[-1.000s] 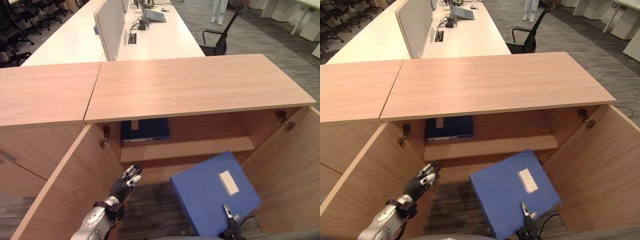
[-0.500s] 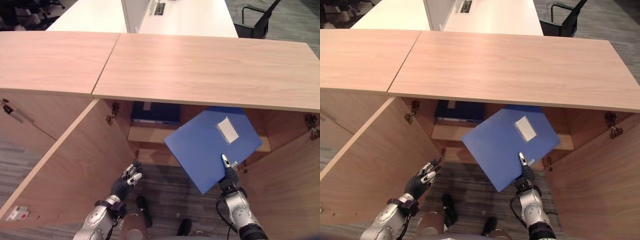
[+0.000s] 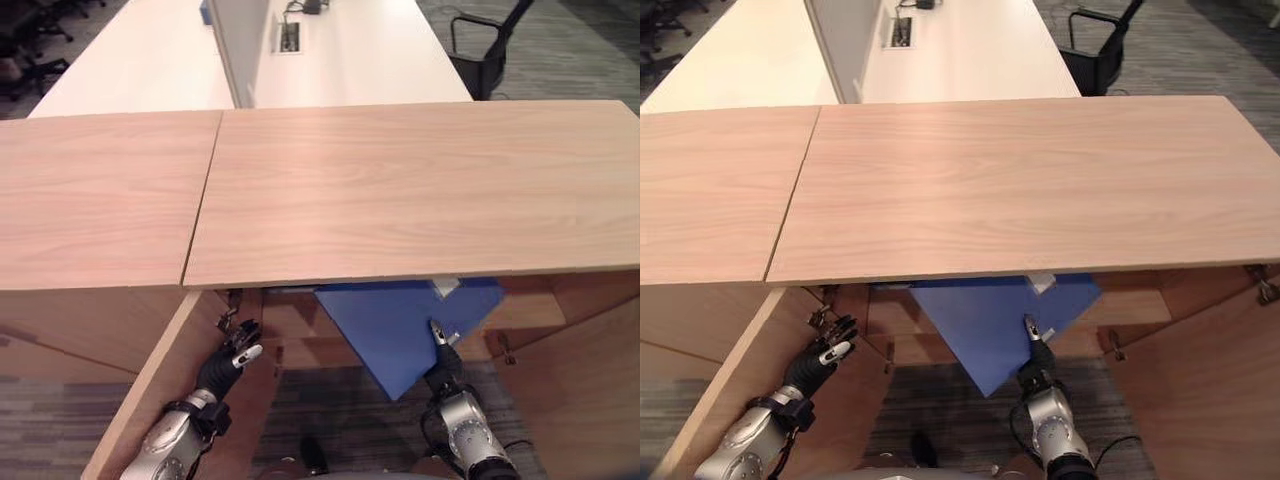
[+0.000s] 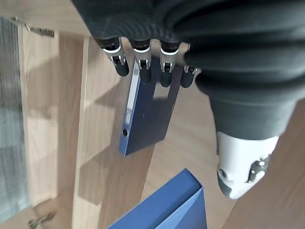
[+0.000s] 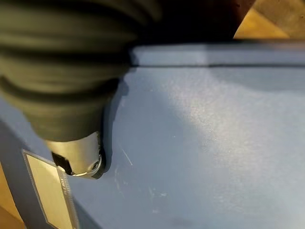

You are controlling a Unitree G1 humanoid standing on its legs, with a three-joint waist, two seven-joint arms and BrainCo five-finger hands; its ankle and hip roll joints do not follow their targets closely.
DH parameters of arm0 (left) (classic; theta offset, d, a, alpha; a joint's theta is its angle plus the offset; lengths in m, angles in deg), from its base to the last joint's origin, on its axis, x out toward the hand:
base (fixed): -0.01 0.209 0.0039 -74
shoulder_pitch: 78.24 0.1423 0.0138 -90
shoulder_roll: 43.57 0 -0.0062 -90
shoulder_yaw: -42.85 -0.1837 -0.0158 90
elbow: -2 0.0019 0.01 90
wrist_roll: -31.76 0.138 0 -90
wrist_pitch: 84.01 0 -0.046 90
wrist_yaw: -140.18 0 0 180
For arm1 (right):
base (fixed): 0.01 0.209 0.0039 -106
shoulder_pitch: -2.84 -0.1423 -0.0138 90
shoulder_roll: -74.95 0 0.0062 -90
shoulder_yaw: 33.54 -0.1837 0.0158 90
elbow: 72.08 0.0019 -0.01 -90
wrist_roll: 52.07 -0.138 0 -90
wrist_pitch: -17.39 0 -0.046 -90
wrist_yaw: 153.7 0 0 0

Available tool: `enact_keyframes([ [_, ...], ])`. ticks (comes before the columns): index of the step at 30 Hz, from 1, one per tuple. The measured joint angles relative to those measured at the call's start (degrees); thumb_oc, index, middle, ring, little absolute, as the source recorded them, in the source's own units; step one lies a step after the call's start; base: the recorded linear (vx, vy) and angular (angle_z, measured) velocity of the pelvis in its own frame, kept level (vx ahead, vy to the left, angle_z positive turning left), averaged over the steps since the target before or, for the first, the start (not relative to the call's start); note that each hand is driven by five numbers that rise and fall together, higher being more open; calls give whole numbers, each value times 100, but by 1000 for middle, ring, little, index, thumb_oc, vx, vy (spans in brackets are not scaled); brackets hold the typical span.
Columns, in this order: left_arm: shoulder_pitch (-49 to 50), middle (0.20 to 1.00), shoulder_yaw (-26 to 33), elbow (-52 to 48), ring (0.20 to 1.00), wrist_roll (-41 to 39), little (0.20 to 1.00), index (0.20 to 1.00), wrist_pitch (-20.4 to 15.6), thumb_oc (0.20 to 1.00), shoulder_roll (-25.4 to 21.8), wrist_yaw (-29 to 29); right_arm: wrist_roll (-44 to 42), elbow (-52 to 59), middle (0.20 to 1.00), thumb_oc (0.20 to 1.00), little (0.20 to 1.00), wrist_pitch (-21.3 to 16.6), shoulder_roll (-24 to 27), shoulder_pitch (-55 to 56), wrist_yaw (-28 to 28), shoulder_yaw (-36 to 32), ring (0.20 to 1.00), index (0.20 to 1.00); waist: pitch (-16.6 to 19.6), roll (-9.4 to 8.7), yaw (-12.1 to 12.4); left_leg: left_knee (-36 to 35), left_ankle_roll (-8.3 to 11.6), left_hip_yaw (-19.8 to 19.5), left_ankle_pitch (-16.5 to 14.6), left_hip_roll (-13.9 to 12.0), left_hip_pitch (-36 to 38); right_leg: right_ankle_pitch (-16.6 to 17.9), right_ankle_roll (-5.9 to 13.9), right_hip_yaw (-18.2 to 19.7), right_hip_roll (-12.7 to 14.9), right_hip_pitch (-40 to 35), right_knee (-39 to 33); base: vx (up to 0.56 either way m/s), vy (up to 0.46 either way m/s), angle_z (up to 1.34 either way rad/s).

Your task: Put the empty folder in the office cabinet

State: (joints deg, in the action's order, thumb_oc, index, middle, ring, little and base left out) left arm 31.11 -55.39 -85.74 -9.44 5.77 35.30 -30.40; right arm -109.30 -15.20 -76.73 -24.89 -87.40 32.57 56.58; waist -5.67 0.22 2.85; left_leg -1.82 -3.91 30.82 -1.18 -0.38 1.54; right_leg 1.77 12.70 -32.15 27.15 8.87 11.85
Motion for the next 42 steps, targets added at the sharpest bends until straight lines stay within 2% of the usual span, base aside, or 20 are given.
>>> enact_keyframes([
  [2,120,1000,50,2,1000,0,1000,1000,-5,1000,-5,-9,11,-8,200,200,200,7,-14,58,-2,25,200,200,70,-242,50,157,250,-21,-115,-24,37,82,-38,-71,-159,-27,-65,189,-431,13],
  [3,185,1000,57,7,1000,-1,1000,1000,-5,1000,-3,-19,11,-9,200,200,200,25,-14,111,2,83,200,200,84,-320,79,270,360,5,-163,-55,42,113,-148,-74,-275,-28,-124,138,-356,-4],
  [4,262,1000,15,112,1000,-2,1000,1000,3,1000,184,-52,17,-15,200,200,200,54,79,173,1,141,200,200,96,-277,71,455,528,-31,-218,-279,80,157,-468,-38,-500,-117,-148,128,-355,-19],
  [6,397,1000,-122,113,1000,-6,1000,1000,1,1000,274,-51,51,-11,200,200,200,55,199,215,3,239,200,200,138,-114,58,558,714,25,-277,-741,16,26,-662,-77,-938,-138,-252,91,-300,-32],
  [10,292,1000,-149,160,1000,-11,1000,1000,4,1000,429,-53,102,-14,200,200,200,61,395,219,3,291,200,200,80,8,-43,810,951,-22,-92,-1392,-132,-229,-1063,-244,-1527,-97,-242,27,-293,-15],
  [12,194,1000,-201,189,1000,-11,1000,1000,3,1000,482,-60,104,-13,200,200,200,60,512,223,1,355,200,200,62,38,-77,922,879,-4,-26,-1679,-204,-361,-1224,-293,-1794,-88,-243,5,-279,4],
  [13,-65,1000,-414,314,1000,-7,1000,1000,9,1000,480,-55,103,-13,200,200,200,56,642,237,-11,330,200,200,35,48,-150,1145,703,180,266,-1897,-440,-484,-1360,-487,-1946,-127,-307,-5,-210,40],
  [15,-159,1000,-520,294,1000,-7,1000,1000,9,1000,475,-28,105,-11,200,200,200,51,680,204,-16,224,200,200,-42,65,-164,1375,682,368,449,-2062,-548,-513,-1439,-565,-2058,-223,-453,-16,-125,33],
  [16,-102,1000,-528,245,1000,-3,1000,1000,10,1000,474,8,102,-11,200,200,200,33,740,157,-29,188,200,200,-102,118,-102,1639,744,329,496,-2168,-708,-565,-1512,-536,-2134,-271,-487,-2,-76,7],
  [17,-109,1000,-546,241,1000,-2,1000,1000,12,1000,462,20,102,-8,200,200,200,10,754,124,-29,124,200,200,-186,93,-92,1950,815,214,489,-2206,-895,-603,-1571,-560,-2141,-306,-552,8,-36,10],
  [18,-105,1000,-565,224,1000,-1,1000,1000,19,1000,458,33,106,-1,200,200,200,-31,763,86,-50,15,200,200,-212,152,-94,2039,843,242,469,-2177,-1097,-574,-1528,-612,-2137,-311,-651,11,-8,18],
  [20,-8,1000,-569,184,1000,-2,1000,1000,40,1000,459,43,104,3,200,200,200,-41,746,-18,-146,-64,200,200,-301,243,-89,1857,843,397,470,-2177,-1117,-585,-1550,-620,-2226,-325,-697,-42,14,-2],
  [21,53,1000,-571,154,1000,-4,1000,1000,49,1000,457,43,100,22,200,200,200,-60,733,-114,-233,-76,200,200,-353,319,-73,1798,857,420,483,-2177,-1162,-565,-1631,-605,-2258,-284,-626,-69,28,-19],
  [24,18,1000,-677,5,1000,-5,1000,1000,55,1000,450,46,90,288,200,200,200,-190,734,-402,-339,-224,200,200,-616,491,-116,1928,910,449,519,-2177,-1352,-623,-1677,-587,-2240,-94,-398,-86,86,-12],
  [26,-138,1000,-788,-60,1000,-8,1000,1000,31,1000,379,25,92,435,200,200,200,-306,755,-800,-511,-238,200,200,-796,500,-126,2000,844,457,531,-2130,-1478,-809,-1722,-475,-1955,351,245,-73,101,-19],
  [29,-472,1000,-764,-219,1000,-11,1000,1000,-5,1000,122,12,101,806,200,200,200,-431,749,-1297,-710,-226,200,200,-1160,318,-219,2205,708,475,207,-1970,-1792,-1025,-1671,-476,-1479,885,989,-98,95,10],
  [30,-530,1000,-745,-265,1000,-11,1000,1000,-25,1000,60,4,111,964,200,200,200,-483,757,-1413,-748,-217,200,200,-1204,359,-219,2252,665,458,10,-1952,-1927,-1071,-1644,-482,-1393,1067,1193,-83,62,21],
  [33,-732,1000,-732,-298,1000,-12,1000,1000,-52,1000,-224,-52,120,1080,200,200,200,-594,731,-1957,-950,-221,200,200,-1368,367,-55,2449,568,451,-228,-1830,-2182,-1192,-1627,-436,-1066,1440,1678,-56,41,13],
  [38,-797,1000,-834,-763,1000,-15,1000,1000,-232,1000,-531,-148,208,921,200,200,200,-705,861,-3405,-1558,-168,200,200,-1617,419,198,3302,344,283,-613,-1849,-2919,-1410,-1643,-286,-578,2130,2542,-66,23,11],
  [42,-1068,1000,-1023,-865,1000,-16,1000,1000,-267,1000,-515,-198,209,772,200,200,200,-931,963,-4017,-1777,-252,200,200,-1872,362,266,3905,194,140,-823,-1969,-3478,-1517,-1712,-240,-406,2569,2998,-46,-5,10],
])
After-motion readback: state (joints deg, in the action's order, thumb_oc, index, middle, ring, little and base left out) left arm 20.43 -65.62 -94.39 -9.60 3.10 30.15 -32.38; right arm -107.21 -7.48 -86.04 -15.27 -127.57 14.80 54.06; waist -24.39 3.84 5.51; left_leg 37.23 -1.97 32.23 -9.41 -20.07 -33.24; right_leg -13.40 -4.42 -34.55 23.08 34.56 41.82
